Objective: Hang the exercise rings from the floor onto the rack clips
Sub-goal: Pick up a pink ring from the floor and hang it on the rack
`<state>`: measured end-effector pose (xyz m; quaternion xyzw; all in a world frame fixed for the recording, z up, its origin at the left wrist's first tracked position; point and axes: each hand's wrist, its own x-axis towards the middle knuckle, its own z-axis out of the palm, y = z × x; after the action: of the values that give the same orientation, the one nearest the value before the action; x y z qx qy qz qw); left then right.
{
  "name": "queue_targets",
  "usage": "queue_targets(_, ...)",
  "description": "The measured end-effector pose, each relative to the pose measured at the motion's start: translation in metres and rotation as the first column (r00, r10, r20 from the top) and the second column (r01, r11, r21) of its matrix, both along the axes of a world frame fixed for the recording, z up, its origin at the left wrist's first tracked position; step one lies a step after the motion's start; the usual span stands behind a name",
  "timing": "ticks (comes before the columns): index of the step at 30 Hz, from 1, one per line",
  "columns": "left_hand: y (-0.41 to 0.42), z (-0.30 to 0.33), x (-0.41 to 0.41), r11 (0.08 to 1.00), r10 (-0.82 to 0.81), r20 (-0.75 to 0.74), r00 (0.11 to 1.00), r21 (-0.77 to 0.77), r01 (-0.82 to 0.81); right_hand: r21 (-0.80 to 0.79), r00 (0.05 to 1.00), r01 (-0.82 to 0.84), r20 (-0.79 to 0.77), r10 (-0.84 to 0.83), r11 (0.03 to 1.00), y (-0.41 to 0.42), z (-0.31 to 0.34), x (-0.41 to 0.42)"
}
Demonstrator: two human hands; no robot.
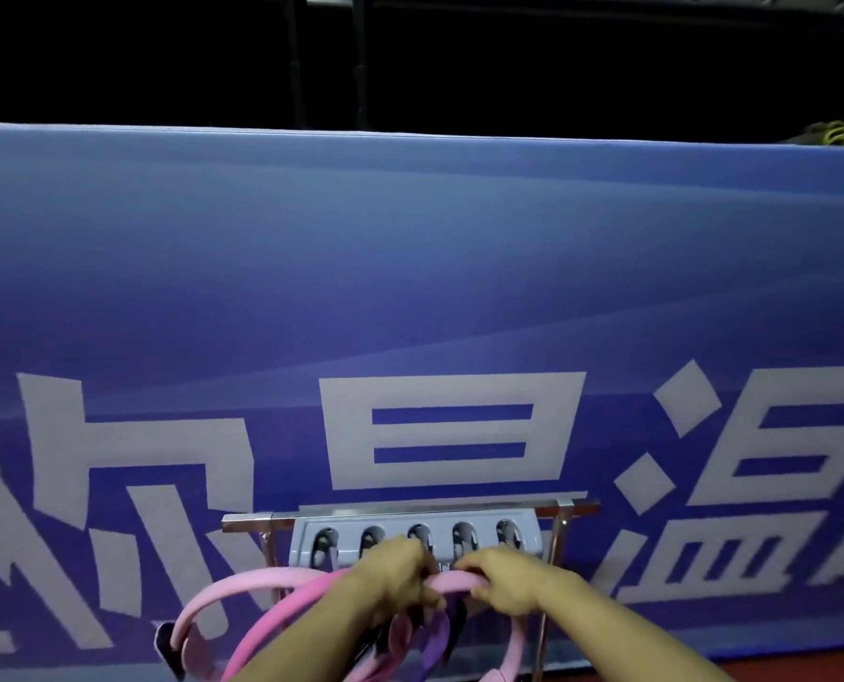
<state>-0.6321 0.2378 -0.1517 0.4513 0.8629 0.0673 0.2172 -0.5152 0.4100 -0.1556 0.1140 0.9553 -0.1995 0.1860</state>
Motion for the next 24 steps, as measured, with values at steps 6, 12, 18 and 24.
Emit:
queue_targets(6,0.015,-0.015,-0.012,1.000,-0.016,0.018,1.000,-0.015,0.016,-0.053,0.996,0.073,0.055,-0.070,0.996,0.009,-0.010,-0.006)
queue_targets(12,0.025,-0.028,-0.024,0.999,0.013,-0.001,1.000,-0.045,-0.013,-0.083,0.995,0.058,0.090,-0.050,0.995,0.017,-0.028,-0.016)
queue_targets(18,0.035,-0.043,-0.036,0.998,0.022,-0.096,0.995,-0.056,-0.028,-0.089,0.995,0.037,0.097,-0.029,0.995,0.022,-0.036,-0.030)
queue_targets(24,0.043,-0.041,-0.041,0.993,0.049,-0.023,0.999,-0.109,-0.051,-0.103,0.991,0.035,0.132,-0.021,0.994,0.032,-0.040,-0.038)
